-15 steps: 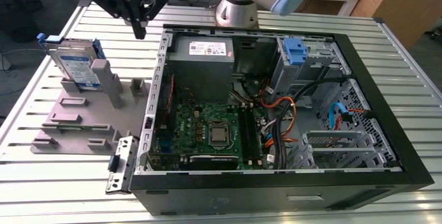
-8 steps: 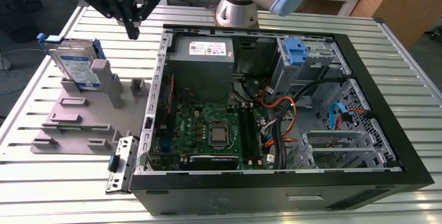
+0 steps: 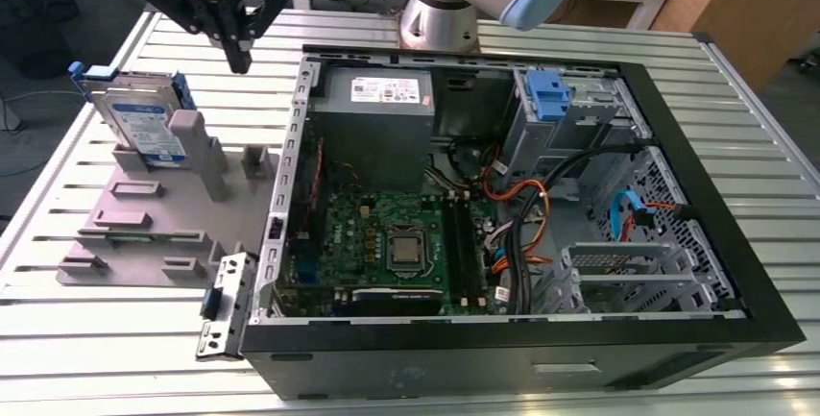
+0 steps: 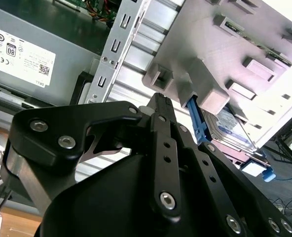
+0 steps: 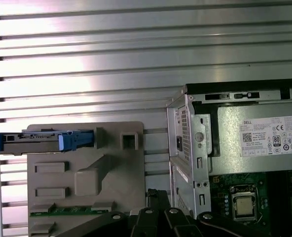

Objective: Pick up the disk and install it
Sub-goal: 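Reach for the disk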

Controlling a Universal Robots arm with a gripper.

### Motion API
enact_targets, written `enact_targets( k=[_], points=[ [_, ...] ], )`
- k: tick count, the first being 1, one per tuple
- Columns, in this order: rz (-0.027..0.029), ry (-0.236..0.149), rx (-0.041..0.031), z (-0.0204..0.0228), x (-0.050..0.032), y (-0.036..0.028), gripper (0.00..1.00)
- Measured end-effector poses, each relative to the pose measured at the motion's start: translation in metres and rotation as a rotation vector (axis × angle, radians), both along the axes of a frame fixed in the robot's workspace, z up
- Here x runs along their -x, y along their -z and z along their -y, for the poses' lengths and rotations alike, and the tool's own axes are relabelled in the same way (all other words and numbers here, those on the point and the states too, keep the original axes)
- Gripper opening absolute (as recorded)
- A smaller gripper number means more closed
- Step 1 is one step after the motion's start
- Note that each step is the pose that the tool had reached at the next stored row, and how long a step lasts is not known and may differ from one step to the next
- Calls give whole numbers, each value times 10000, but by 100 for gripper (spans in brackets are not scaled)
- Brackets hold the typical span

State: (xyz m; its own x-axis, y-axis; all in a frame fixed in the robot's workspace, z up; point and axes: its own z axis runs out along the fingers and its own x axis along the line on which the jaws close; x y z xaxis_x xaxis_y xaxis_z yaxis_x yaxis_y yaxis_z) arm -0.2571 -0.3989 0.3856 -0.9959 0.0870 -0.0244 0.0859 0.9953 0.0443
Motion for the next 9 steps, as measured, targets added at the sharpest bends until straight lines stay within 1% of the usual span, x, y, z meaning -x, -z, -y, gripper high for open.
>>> enact_targets(
  k=[3, 4, 5, 6, 9],
  points=[
    [-3, -1, 0, 0, 0, 0, 11],
    [-39, 0, -1, 0, 1, 2, 11],
    [-91, 0, -1, 0, 1, 2, 11],
    [-111, 1, -1, 0, 1, 3, 11],
    [-123, 0, 0, 0, 0, 1, 11]
  ],
)
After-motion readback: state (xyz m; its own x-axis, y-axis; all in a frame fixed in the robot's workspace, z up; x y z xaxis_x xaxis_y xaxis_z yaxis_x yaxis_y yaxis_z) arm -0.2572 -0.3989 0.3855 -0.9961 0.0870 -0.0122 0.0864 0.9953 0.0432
